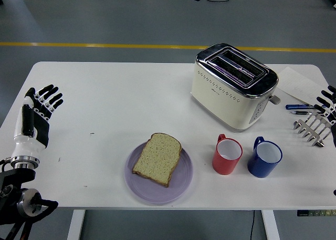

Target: Push plate across desktop,pick up the break from the machine,place the break in the plate

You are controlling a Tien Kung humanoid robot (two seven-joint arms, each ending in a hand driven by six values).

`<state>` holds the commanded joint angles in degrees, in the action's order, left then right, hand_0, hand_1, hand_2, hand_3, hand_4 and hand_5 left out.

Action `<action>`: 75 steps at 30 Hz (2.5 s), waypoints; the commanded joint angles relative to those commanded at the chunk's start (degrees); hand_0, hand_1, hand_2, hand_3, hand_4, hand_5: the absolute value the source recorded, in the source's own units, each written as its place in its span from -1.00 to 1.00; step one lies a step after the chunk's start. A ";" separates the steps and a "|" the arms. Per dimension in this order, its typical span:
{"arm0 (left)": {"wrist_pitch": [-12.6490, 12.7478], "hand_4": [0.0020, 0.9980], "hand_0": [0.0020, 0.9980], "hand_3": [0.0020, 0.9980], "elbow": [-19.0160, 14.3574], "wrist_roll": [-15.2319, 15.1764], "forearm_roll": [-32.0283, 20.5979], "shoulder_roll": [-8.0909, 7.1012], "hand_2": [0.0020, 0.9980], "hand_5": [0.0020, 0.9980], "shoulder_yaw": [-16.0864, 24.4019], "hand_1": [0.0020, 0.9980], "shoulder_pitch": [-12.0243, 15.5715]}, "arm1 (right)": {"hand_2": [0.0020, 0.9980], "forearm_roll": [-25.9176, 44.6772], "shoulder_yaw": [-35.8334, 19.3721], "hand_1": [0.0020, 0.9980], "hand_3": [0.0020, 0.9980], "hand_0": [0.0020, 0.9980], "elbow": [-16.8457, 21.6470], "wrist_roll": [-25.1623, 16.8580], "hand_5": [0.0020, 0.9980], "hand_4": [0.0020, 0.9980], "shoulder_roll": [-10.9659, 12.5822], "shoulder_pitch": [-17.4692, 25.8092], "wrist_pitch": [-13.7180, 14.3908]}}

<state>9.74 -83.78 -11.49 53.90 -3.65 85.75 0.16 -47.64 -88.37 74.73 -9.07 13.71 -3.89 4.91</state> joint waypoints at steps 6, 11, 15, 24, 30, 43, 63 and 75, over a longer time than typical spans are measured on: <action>-0.09 0.05 0.50 0.30 0.07 0.00 0.00 0.02 0.51 1.00 0.01 0.48 0.24 | 0.49 -0.01 0.18 0.47 0.50 0.53 -0.09 0.01 -0.05 0.09 -0.09 0.34 -0.03; -0.13 0.05 0.51 0.30 0.25 0.02 -0.01 0.07 0.51 1.00 0.16 0.47 0.48 | 0.49 -0.11 0.80 0.47 0.50 0.53 -0.15 0.21 -0.08 0.11 0.99 -0.12 -0.28; -0.19 0.05 0.51 0.30 0.23 0.01 0.01 0.07 0.51 1.00 0.12 0.47 0.32 | 0.49 0.04 0.58 0.47 0.50 0.53 -0.09 0.23 -0.07 0.13 1.43 -0.27 -0.29; -0.25 0.05 0.50 0.30 0.36 0.03 0.03 0.28 0.51 1.00 0.15 0.47 0.14 | 0.49 0.60 0.31 0.47 0.50 0.52 -0.09 0.22 -0.06 0.15 1.34 -0.17 -0.41; -0.32 0.05 0.51 0.29 0.35 0.07 0.03 0.38 0.51 1.00 0.29 0.47 -0.07 | 0.49 0.62 0.24 0.47 0.50 0.52 -0.08 0.26 -0.07 0.15 1.33 -0.46 -0.43; -0.37 0.05 0.50 0.29 0.42 0.09 -0.02 0.25 0.51 1.00 0.30 0.47 -0.55 | 0.49 0.66 -0.11 0.47 0.49 0.52 -0.25 0.44 -0.07 0.16 1.31 -0.78 -0.45; -5.45 0.07 0.51 0.31 -1.24 4.35 2.16 -0.79 0.52 1.00 2.30 0.49 1.38 | 0.49 0.73 0.49 0.47 0.49 0.53 -1.54 1.10 -0.08 0.16 0.37 0.31 -1.12; -13.96 0.08 0.55 0.40 -3.99 10.45 2.07 -1.73 0.57 1.00 5.92 0.55 -0.36 | 0.49 0.75 -0.10 0.47 0.49 0.53 -2.02 1.40 -0.09 0.15 0.83 -0.35 -1.50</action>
<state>-4.21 -87.76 -1.04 55.97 -5.38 91.67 -0.19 -46.89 -88.47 72.72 -7.67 14.54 -4.24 3.41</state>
